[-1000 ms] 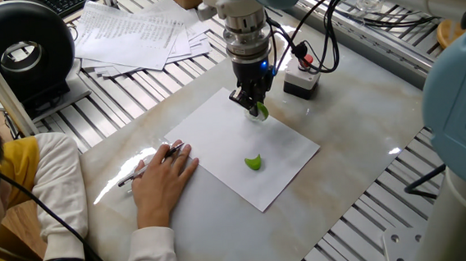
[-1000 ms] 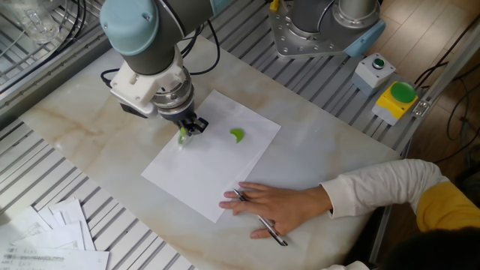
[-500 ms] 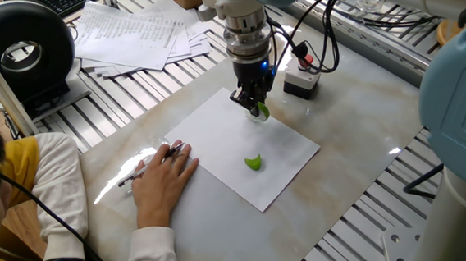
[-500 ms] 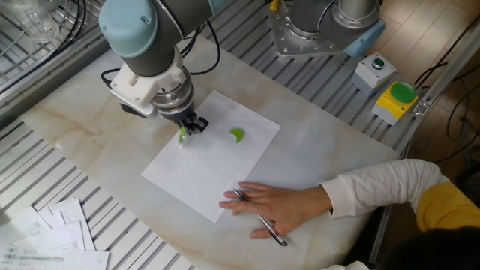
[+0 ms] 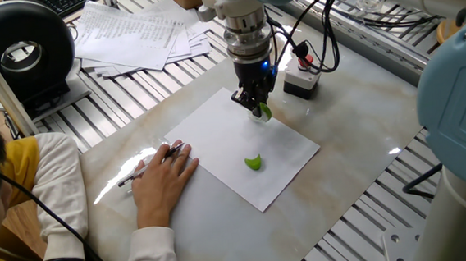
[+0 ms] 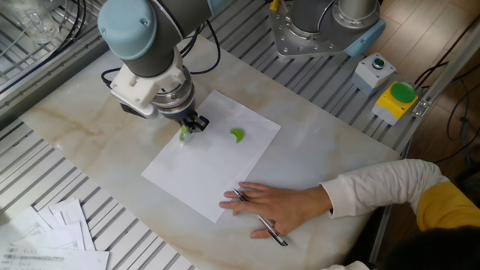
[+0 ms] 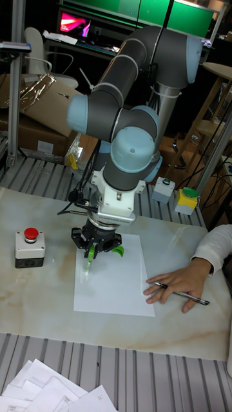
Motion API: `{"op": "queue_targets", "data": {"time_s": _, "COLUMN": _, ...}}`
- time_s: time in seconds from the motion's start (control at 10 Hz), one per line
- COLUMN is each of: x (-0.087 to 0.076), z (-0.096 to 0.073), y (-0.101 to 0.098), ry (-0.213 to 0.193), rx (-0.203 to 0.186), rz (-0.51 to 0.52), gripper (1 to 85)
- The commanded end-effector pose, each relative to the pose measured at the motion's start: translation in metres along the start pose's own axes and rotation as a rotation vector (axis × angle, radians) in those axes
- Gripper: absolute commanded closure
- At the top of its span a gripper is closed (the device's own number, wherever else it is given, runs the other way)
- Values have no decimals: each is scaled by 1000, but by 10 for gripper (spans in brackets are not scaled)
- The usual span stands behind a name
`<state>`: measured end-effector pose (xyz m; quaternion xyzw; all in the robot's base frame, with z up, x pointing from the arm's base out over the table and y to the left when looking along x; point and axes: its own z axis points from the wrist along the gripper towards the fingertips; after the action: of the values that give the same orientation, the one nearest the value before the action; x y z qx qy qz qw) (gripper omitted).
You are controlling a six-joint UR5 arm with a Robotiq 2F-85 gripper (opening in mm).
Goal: Use the correction tape on paper
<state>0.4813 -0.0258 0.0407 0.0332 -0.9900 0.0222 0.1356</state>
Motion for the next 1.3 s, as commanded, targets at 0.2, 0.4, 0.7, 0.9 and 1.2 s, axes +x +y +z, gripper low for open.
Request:
{"op": "queue_targets", "data": {"time_s": 0.2, "x": 6, "z": -1, "y": 1, "ry": 23, "rx": -6, "rz": 8, "gripper": 847}}
{"op": "queue_targets", "data": {"time_s": 0.4, "x": 9, "z": -1, "y": 0, "ry": 36, "rx": -2, "rz": 9, "gripper": 847}}
{"op": "queue_targets", "data": {"time_s": 0.7, "x": 10, "z": 2, "y": -4, "ry": 38, "rx": 9, "rz": 5, "gripper": 847}}
{"op": "queue_targets", "data": {"time_s": 0.9, "x": 7, "z": -3, "y": -14, "ry": 26, "rx": 53, "rz": -14, "gripper": 847}}
{"op": "queue_targets", "data": {"time_s": 1.2, "x": -6, "z": -29, "y": -16, "ry": 11, "rx": 93, "rz": -33, "gripper": 847}}
